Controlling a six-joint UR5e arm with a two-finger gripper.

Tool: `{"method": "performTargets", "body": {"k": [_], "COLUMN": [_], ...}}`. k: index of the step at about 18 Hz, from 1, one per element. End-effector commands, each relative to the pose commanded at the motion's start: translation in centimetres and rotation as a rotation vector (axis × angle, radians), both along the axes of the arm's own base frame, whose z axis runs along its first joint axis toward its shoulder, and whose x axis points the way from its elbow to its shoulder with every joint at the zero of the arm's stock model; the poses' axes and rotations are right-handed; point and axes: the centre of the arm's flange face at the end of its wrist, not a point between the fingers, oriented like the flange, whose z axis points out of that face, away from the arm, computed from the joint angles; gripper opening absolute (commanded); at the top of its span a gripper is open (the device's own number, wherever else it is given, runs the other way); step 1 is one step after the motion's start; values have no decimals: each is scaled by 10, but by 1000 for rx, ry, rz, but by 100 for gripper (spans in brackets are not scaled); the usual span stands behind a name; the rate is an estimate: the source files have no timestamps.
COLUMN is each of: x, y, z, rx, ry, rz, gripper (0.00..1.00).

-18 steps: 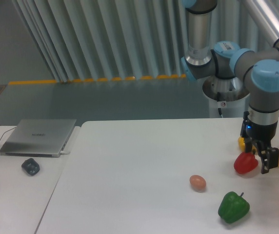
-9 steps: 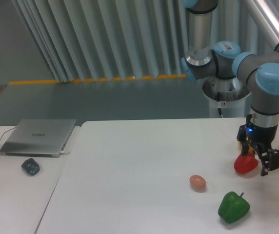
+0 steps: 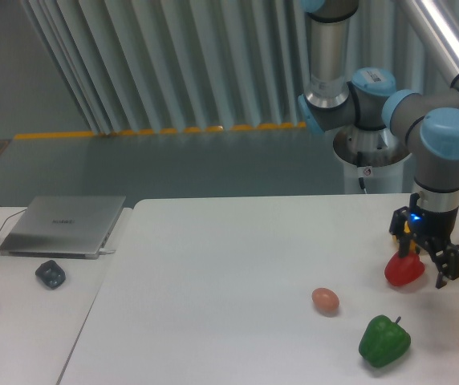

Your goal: Place the triangular bread in the basket

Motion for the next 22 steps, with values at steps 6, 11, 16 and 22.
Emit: {"method": "performTargets", "body": {"k": [6,11,16,22], "x": [-16,-41,-39,-44], "y": [-42,-82,-90,-106], "z": [15,13,-3,-22], "rx": [-29,-91,-172,-168], "ry": [-55,-73,-86,-124], "rz": [-181,-450,-516,-590], "gripper": [100,100,100,100]}}
